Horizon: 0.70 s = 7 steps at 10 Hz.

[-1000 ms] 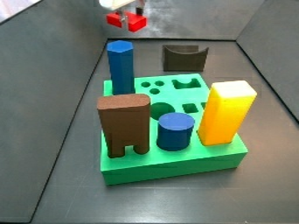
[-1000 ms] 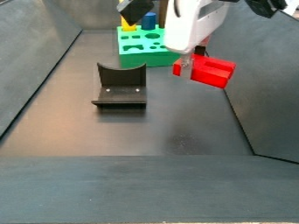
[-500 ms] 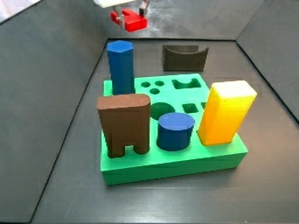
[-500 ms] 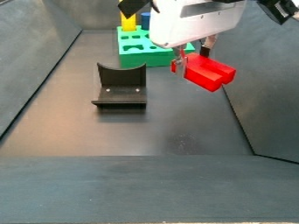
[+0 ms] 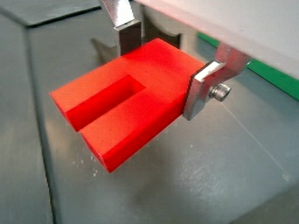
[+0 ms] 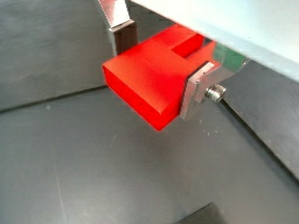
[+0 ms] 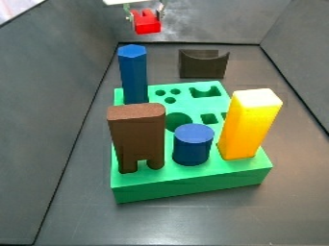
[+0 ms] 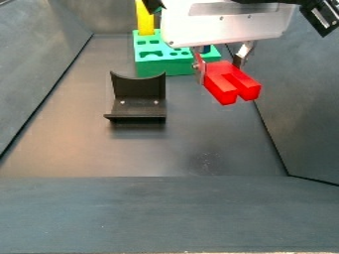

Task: Pick up the double-square object. Move up. Rotate the double-square object. Place the double-square object on the fixture. Regrasp the double-square object. Move to above the board. Insert the double-square object.
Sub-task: Rotate the double-square object.

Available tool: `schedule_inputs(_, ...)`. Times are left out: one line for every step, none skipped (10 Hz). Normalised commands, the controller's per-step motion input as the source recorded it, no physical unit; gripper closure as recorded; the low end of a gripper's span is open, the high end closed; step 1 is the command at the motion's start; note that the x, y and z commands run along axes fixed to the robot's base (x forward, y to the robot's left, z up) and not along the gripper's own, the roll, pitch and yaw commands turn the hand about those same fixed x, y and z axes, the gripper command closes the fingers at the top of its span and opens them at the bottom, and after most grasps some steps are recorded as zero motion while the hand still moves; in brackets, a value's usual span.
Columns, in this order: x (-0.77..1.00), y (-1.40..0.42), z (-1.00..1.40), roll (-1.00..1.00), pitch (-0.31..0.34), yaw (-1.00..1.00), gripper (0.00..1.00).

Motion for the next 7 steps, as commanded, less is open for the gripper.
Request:
schedule_inputs(-0.01, 0.01, 0.0, 0.0, 0.011, -1.0, 1.0)
schedule_inputs(-0.01, 0.01, 0.0, 0.0, 0.015, -0.99, 1.0)
schedule_inputs(-0.01, 0.01, 0.0, 0.0, 0.015, -0.75, 1.0)
schedule_inputs(-0.01, 0.01, 0.0, 0.0, 0.015, -0.46, 1.0)
schedule_inputs(-0.01, 0.01, 0.0, 0.0, 0.015, -0.35, 1.0)
schedule_inputs(-0.01, 0.01, 0.0, 0.0, 0.014, -0.2, 1.0)
schedule_inputs(0.0, 0.0, -1.0, 0.0, 0.0, 0.0, 1.0)
